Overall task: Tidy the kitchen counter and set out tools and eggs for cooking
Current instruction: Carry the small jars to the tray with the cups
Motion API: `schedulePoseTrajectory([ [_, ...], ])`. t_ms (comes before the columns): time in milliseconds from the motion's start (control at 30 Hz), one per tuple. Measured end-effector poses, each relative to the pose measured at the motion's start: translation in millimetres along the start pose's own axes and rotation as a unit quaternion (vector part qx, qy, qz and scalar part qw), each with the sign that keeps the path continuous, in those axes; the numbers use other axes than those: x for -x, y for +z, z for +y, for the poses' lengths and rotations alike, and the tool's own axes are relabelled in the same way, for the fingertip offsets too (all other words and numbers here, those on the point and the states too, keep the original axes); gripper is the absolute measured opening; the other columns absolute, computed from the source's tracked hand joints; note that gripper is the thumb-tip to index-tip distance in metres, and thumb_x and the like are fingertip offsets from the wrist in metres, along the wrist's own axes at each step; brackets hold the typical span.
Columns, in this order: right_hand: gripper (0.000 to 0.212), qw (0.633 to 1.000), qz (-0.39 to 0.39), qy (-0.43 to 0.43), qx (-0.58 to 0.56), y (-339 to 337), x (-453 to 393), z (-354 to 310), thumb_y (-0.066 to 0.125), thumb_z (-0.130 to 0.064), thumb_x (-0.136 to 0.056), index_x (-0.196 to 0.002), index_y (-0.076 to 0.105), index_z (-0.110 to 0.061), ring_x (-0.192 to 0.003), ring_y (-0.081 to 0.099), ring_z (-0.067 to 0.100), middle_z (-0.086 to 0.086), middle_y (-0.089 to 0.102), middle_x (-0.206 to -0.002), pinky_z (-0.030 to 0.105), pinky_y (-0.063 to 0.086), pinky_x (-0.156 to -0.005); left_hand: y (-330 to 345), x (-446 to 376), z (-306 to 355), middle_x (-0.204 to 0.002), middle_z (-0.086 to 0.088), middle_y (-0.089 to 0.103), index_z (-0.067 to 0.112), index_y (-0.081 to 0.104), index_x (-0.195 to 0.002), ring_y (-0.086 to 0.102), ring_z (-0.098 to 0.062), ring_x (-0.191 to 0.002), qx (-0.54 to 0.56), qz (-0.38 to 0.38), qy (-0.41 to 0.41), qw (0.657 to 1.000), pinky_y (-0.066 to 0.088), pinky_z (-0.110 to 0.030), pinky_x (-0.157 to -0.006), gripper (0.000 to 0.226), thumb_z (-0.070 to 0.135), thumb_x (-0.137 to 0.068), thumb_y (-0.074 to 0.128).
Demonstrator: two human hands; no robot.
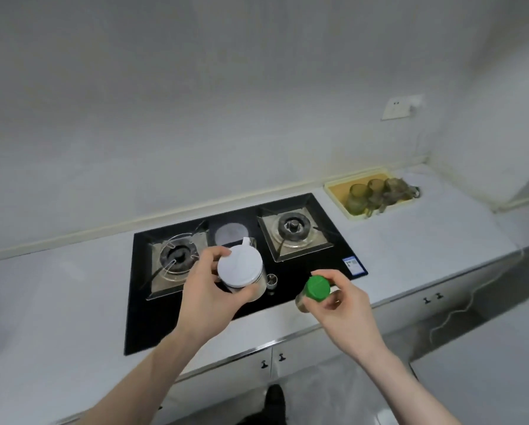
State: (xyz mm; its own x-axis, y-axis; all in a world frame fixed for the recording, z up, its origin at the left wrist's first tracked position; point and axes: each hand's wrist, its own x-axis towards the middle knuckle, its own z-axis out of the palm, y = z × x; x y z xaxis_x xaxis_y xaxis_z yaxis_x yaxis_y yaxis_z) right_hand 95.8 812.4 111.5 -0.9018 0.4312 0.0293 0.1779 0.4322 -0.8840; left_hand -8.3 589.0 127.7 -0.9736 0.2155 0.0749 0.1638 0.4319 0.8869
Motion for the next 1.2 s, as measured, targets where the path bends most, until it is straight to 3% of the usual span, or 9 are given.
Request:
schedulePoseTrajectory([
  [233,0.041,0.997,0.07,0.031,-0.007,-73,-39,40,0.087,-0.023,-0.073,-0.102,0.067,-0.043,-0.058,0.061,0.009,-0.008,0.064,-0.061,0.018,0.048,-0.06,89,-59,36,-0.114,0.012,0.061,0.047,0.048,-0.112,0.062,-0.011,-0.096,-0.026,-0.051,0.031,0.998,0.057,-0.031,-0.079,0.071,0.044,-0.057,0.093],
  [367,0.039,0.995,0.085,0.048,0.005,-119,-72,62,0.088,-0.025,-0.073,-0.101,0.066,-0.043,-0.056,0.061,0.009,-0.001,0.066,-0.062,0.017,0.047,-0.059,147,-92,56,-0.115,0.015,0.059,0.046,0.048,-0.111,0.064,-0.011,-0.093,-0.019,-0.057,0.041,0.997,0.059,-0.031,-0.075,0.07,0.041,-0.058,0.094],
  [500,0.04,0.993,0.103,0.049,0.02,-171,-112,80,0.088,-0.025,-0.074,-0.102,0.065,-0.043,-0.055,0.061,0.008,-0.008,0.066,-0.06,0.013,0.045,-0.056,207,-128,82,-0.115,0.021,0.058,0.043,0.049,-0.11,0.064,-0.008,-0.094,-0.002,-0.066,0.038,0.997,0.057,-0.028,-0.075,0.069,0.042,-0.058,0.094],
  [700,0.039,0.992,0.115,0.052,0.023,-233,-167,108,0.086,-0.032,-0.077,-0.103,0.062,-0.047,-0.061,0.064,0.011,-0.004,0.072,-0.069,0.022,0.052,-0.062,276,-172,125,-0.108,0.022,0.062,0.043,0.048,-0.111,0.067,-0.011,-0.087,-0.011,-0.094,0.059,0.994,0.058,-0.033,-0.072,0.071,0.044,-0.056,0.094],
  [800,0.039,0.992,0.116,0.039,0.013,-258,-199,119,0.086,-0.031,-0.076,-0.102,0.062,-0.047,-0.061,0.063,0.011,-0.004,0.073,-0.072,0.022,0.053,-0.061,301,-188,150,-0.106,0.024,0.062,0.043,0.048,-0.11,0.064,-0.005,-0.089,-0.023,-0.085,0.07,0.994,0.053,-0.027,-0.07,0.07,0.052,-0.054,0.088],
  [900,0.038,0.996,0.091,0.025,0.0,-278,-234,130,0.086,-0.031,-0.076,-0.102,0.063,-0.044,-0.062,0.062,0.012,-0.004,0.073,-0.076,0.021,0.052,-0.061,322,-202,170,-0.106,0.022,0.065,0.039,0.05,-0.111,0.061,-0.001,-0.094,-0.013,-0.069,0.067,0.995,0.053,-0.029,-0.073,0.073,0.061,-0.049,0.083],
  [1067,0.038,0.999,0.038,-0.024,-0.012,-307,-292,144,0.087,-0.02,-0.075,-0.1,0.066,-0.04,-0.059,0.061,0.005,-0.011,0.072,-0.08,0.012,0.046,-0.06,358,-233,190,-0.101,0.02,0.065,0.036,0.05,-0.109,0.066,-0.011,-0.086,-0.019,-0.026,0.04,0.999,0.058,-0.037,-0.071,0.069,0.046,-0.053,0.088],
  [1200,0.038,0.999,-0.013,-0.052,-0.011,-337,-338,158,0.085,-0.018,-0.075,-0.104,0.067,-0.035,-0.067,0.069,0.007,-0.014,0.073,-0.085,0.018,0.053,-0.064,394,-259,200,-0.105,0.02,0.065,0.036,0.049,-0.108,0.067,-0.015,-0.088,-0.031,0.012,0.027,0.999,0.059,-0.041,-0.07,0.067,0.041,-0.055,0.089],
])
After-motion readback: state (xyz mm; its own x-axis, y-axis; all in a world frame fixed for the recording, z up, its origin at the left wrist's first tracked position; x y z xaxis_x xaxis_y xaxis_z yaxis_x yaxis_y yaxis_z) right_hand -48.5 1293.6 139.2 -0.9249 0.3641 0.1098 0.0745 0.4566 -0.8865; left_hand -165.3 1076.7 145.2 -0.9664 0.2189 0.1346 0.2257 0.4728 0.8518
